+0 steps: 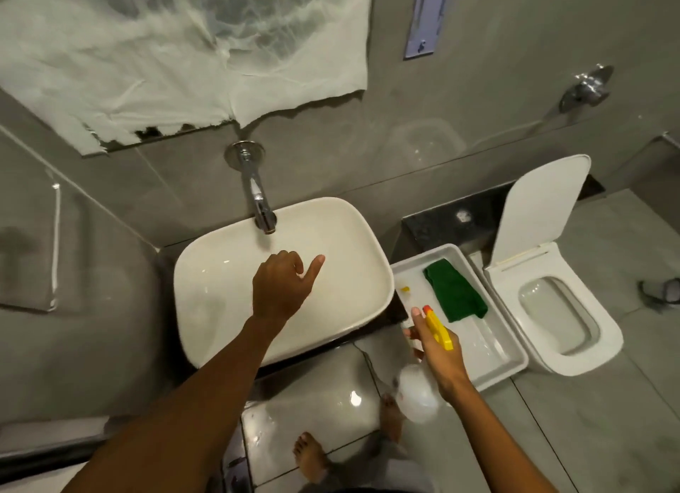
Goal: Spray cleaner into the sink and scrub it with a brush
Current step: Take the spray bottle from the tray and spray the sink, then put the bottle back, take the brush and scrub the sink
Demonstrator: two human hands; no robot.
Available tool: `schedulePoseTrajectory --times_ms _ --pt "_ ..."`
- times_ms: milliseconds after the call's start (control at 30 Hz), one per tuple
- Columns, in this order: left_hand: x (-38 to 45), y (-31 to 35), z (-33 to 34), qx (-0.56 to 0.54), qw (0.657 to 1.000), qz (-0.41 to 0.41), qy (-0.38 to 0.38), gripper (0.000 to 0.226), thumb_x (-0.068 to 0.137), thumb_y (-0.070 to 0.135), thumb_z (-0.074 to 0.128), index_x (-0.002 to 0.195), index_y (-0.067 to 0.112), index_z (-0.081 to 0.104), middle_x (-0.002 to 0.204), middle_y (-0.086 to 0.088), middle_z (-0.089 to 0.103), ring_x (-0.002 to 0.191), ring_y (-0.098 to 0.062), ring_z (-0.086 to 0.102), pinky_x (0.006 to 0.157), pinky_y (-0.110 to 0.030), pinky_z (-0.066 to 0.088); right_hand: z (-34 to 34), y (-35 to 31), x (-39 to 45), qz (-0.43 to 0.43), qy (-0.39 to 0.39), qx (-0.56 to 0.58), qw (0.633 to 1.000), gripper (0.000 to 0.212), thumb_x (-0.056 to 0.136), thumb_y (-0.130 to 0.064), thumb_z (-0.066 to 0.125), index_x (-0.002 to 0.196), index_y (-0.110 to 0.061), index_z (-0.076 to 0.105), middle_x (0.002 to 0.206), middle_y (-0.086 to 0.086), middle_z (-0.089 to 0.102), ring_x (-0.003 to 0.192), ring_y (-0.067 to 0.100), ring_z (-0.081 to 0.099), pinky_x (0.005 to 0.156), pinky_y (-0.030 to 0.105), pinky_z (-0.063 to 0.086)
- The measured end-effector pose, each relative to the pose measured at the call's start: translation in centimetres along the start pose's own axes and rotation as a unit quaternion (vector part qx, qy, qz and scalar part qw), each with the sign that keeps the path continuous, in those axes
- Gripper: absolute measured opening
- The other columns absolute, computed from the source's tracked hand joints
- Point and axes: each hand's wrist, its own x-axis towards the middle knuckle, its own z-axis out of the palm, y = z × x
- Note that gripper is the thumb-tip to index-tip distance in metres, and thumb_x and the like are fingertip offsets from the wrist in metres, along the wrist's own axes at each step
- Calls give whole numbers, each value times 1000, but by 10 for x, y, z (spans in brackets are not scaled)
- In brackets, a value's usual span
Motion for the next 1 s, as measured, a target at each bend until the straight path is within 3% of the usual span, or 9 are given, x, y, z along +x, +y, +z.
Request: schedulePoseTrajectory --times_ms 100,233,367,467,533,600,767,867,1000 --pt "-9 21 26 -14 999 23 -38 47 97 61 68 78 17 61 77 5 60 73 -17 56 67 -37 53 -34 22 29 0 46 -11 999 21 84 -73 67 98 -58 71 101 -7 81 102 19 76 89 35 62" --pt "-15 57 70 -17 996 60 -66 43 95 56 73 97 13 70 97 -1 69 93 -22 63 79 -42 57 -74 47 71 15 107 -7 994 47 87 -72 64 114 -36 77 96 -14 76 97 13 71 99 42 56" --pt "-20 93 109 -1 991 105 -87 54 95 60 69 117 10 68 116 -7 68 108 -27 61 91 -40 55 -96 63 106 15 144 21 989 19 92 -60 68 96 -43 77 92 -7 77 96 14 71 95 37 57" --pt "-24 110 132 6 987 116 -113 67 96 61 69 135 8 63 141 -13 60 129 -29 56 107 -42 51 -107 75 126 6 166 34 986 20 96 -50 69 101 -32 77 96 -4 76 98 16 71 102 42 56" --pt "-22 115 144 12 983 136 -126 73 96 60 68 145 8 58 159 -15 48 148 -32 46 120 -43 40 -113 82 138 -3 173 35 984 10 96 -48 69 96 -39 73 94 -9 73 93 10 69 101 40 56" --pt "-20 116 152 29 975 167 -146 79 98 64 63 154 9 51 171 -14 35 161 -32 30 129 -46 28 -117 89 148 -8 169 28 985 16 96 -48 69 105 -36 74 101 -2 75 100 17 70 103 40 56" --pt "-21 114 163 80 963 187 -175 88 101 72 48 164 12 36 179 -9 18 168 -26 8 136 -53 13 -124 115 165 10 149 33 988 42 99 -37 68 136 -17 69 123 -3 71 121 23 67 112 42 50" --pt "-20 115 165 99 963 172 -182 87 102 73 44 165 15 33 180 -6 15 169 -23 4 136 -53 9 -127 129 166 51 179 66 980 35 96 -38 73 128 -26 68 122 0 70 117 26 68 110 49 52" --pt "-20 116 167 114 962 169 -183 87 101 76 41 164 16 36 179 -6 19 169 -24 7 137 -52 6 -127 144 154 49 180 74 980 28 92 -31 78 118 -36 67 122 -3 69 118 27 67 107 47 53"
